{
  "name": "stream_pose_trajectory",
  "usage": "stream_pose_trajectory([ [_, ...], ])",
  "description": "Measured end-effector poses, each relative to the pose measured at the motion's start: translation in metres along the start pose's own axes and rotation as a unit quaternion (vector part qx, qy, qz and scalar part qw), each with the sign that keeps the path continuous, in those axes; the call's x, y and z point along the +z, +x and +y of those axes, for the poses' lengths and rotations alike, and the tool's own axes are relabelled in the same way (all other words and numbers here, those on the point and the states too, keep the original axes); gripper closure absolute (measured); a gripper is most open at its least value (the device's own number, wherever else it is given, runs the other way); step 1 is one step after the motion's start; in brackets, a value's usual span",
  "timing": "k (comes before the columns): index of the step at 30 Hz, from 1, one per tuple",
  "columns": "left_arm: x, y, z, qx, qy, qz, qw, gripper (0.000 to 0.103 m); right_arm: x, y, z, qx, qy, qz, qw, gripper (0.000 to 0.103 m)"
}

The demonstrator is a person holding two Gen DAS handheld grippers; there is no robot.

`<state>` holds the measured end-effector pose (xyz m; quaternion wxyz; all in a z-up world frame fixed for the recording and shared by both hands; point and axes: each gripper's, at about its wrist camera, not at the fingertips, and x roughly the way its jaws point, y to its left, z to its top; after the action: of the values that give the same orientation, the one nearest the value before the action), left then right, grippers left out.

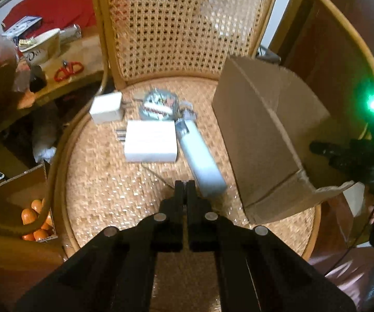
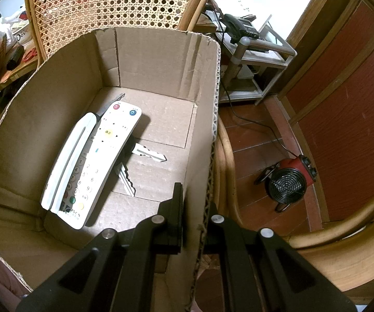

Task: Organize rigid objects
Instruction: 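Grasp the brass keys with the left gripper and lift, then carry the keys into the box and open the left gripper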

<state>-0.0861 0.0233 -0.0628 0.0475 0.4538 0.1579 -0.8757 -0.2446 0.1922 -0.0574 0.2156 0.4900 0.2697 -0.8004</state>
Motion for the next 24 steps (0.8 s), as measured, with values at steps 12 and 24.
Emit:
stream_pose_trajectory([
  [12, 0.023, -0.052, -0.020, 0.054, 0.018, -0.101, 0.9933, 0.102, 0.001, 0.000, 0.000, -0.001, -0.001, 0.000, 1.000, 0.095],
  [24, 0.044, -0.112, -0.088, 0.007, 0.078, -0.200, 0.9767, 0.102, 0.002, 0.000, 0.001, -0.001, -0.003, 0.000, 1.000, 0.095],
])
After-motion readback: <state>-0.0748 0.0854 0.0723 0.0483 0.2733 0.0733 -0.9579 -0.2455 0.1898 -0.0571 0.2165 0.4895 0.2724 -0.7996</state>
